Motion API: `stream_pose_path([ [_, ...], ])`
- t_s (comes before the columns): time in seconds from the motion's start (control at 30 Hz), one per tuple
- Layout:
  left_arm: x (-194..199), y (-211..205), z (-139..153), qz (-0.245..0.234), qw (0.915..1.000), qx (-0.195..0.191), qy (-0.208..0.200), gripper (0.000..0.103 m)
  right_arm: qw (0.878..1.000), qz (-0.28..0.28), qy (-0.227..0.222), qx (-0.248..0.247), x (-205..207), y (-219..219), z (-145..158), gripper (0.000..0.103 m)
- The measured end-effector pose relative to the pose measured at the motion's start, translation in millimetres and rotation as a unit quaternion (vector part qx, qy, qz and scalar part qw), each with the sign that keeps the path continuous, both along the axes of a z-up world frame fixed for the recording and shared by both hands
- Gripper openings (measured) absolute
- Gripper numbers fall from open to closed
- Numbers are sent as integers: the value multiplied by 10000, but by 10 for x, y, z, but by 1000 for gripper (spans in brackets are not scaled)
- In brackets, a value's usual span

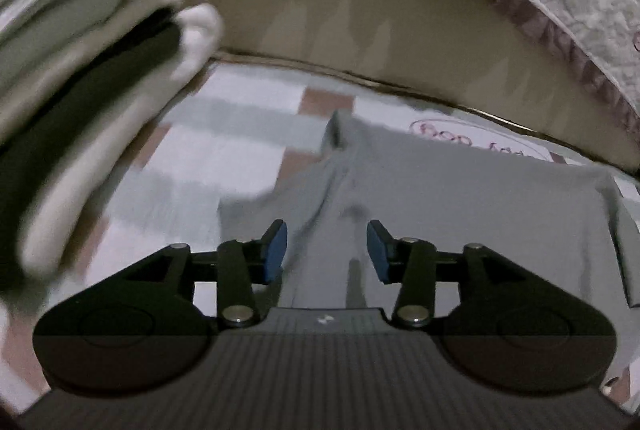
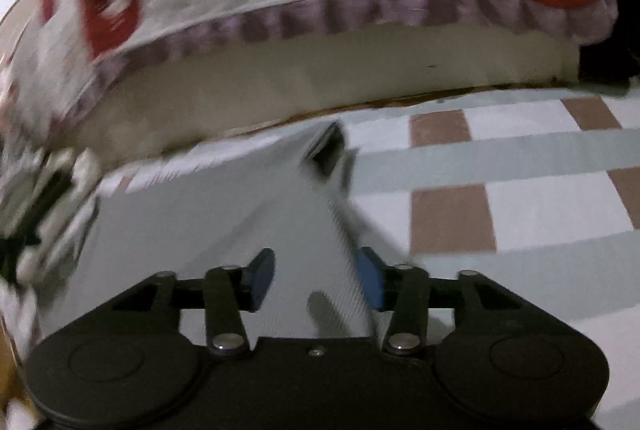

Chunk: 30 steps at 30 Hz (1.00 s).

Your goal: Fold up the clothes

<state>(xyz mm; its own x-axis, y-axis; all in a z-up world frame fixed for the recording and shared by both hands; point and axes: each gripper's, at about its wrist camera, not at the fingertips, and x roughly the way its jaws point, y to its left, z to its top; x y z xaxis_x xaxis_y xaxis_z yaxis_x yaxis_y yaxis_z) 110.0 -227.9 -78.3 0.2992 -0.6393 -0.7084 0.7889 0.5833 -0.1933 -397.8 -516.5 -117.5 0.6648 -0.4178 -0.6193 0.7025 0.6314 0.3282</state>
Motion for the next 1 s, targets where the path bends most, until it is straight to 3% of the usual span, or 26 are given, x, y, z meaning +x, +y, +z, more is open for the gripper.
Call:
stream_pose_path([
  [0.1, -14, 86, -137, 117, 9986, 507, 53, 49, 9994, 98, 225, -224, -53, 329, -49, 59],
  [0.23, 239, 242, -282, 745, 9929, 608, 694, 50, 9971, -760, -11, 63, -305, 318, -179, 62],
  [0.33, 471, 412, -384, 1216, 9816, 224, 1454, 49, 9833, -1618, -585, 598, -531, 111, -311, 62],
  [0.4, 491, 440, -365, 1136, 9833, -33, 1420, 48, 9721, -1936, -992, 882, -618, -28, -380, 62],
  [0.47, 486, 449, -341, 1044, 9854, -311, 1311, 49, 9750, -1854, -918, 809, -543, -171, -425, 62],
  [0.63, 522, 369, -440, 1197, 9859, -507, 1050, 50, 9961, -872, 45, 161, -56, -301, -512, 56],
  [0.7, 570, 385, -506, 1366, 9834, -512, 1076, 50, 9967, -566, 463, -360, 100, -264, -561, 48],
  [0.73, 592, 397, -526, 1446, 9823, -510, 1077, 50, 9974, -453, 439, -341, 124, -282, -541, 20],
  [0.77, 611, 416, -539, 1513, 9813, -519, 1071, 50, 9980, -410, 381, -284, 135, -306, -509, 6],
  [0.83, 643, 452, -552, 1605, 9797, -551, 1065, 50, 9966, -727, 251, -289, 69, -340, -359, 6],
  [1.0, 691, 486, -572, 1693, 9771, -602, 1136, 50, 9811, -1478, 594, -1102, -155, -539, -45, 5],
])
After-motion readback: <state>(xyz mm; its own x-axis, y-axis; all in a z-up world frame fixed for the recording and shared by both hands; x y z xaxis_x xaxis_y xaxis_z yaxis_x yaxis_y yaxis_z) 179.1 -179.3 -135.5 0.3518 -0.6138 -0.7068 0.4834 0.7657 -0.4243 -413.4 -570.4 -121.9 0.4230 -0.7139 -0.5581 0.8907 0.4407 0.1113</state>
